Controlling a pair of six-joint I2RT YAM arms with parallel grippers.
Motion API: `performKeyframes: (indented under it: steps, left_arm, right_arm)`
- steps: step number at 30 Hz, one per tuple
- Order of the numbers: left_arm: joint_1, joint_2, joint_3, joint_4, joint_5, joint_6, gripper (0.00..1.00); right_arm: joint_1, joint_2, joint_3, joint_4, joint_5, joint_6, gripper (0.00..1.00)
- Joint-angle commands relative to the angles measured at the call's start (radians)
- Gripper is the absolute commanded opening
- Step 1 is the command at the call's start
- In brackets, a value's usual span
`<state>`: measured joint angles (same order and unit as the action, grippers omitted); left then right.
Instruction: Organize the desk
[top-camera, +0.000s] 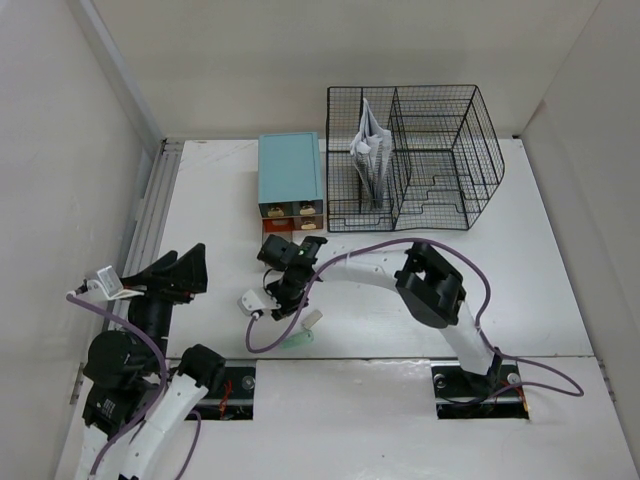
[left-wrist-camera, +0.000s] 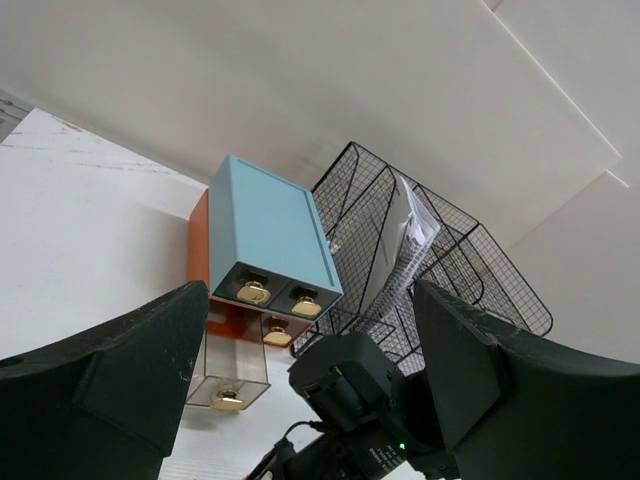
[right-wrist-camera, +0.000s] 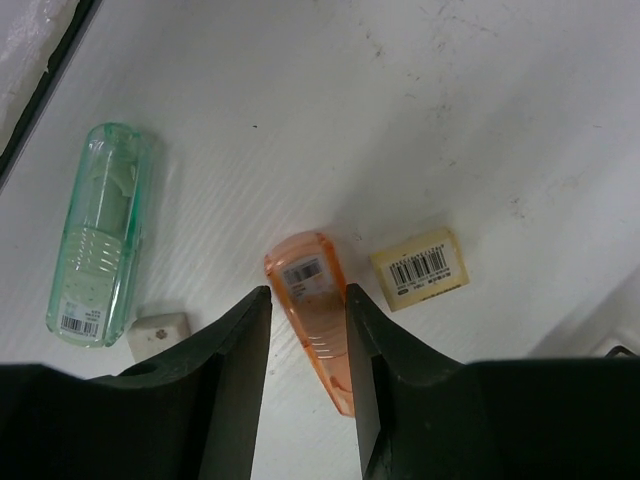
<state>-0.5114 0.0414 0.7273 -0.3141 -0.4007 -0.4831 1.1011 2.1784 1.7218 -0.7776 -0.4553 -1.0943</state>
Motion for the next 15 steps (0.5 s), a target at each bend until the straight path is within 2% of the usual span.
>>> performKeyframes:
  steps: [1,8,15]
  left_arm:
    - [-0.007,-0.021,-0.002,0.02,-0.012,0.008,0.81]
    - [-0.007,-0.021,-0.002,0.02,-0.012,0.008,0.81]
    - [-0.007,-0.031,-0.002,0.02,-0.021,0.008,0.81]
  right_arm:
    - [0.013,0.014,0.03,-0.018,-0.017,0.005,0.41]
    - [0.013,0.061,0.048,-0.028,-0.017,0.005,0.44]
    - [0.022,0.129,0.133,-0.149,-0.017,-0.032,0.46]
